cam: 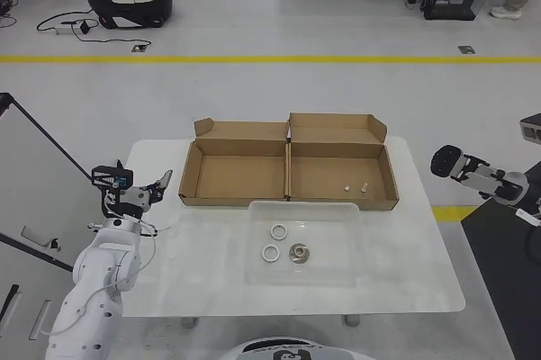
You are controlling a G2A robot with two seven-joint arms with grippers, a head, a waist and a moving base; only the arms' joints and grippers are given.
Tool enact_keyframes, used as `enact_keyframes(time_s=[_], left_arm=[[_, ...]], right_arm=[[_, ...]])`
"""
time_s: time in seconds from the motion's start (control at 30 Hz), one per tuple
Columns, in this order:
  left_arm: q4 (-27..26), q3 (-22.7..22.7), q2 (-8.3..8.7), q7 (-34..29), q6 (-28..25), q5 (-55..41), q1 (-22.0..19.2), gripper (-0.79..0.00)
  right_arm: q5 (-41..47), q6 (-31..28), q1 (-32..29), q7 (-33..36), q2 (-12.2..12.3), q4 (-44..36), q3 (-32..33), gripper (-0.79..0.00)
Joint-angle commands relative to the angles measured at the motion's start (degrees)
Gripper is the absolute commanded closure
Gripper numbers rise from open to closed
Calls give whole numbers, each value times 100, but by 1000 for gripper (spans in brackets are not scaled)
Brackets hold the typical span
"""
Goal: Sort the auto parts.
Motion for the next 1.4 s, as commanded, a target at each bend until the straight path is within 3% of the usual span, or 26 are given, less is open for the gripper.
enact_keyframes(time_s=[0.0, 0.2, 0.37, 0.73, 1.37], left_arm=[[-201, -56, 24, -313, -334, 47, -52, -785], [-829, -68, 102, -1435, -1375, 282, -410, -785], [-1174, 85, 150, -1975, -2270, 177, -898, -785], [-1295, 1020, 198, -3084, -3743, -50, -1740, -785], [-547, 2614, 88, -6036, -3765, -1406, -3816, -785]], right_arm=[[0, 0, 0, 0, 0, 0, 0, -785], [0, 0, 0, 0, 0, 0, 0, -785], [0, 0, 0, 0, 0, 0, 0, -785], [0, 0, 0, 0, 0, 0, 0, -785], [0, 0, 0, 0, 0, 0, 0, -785]])
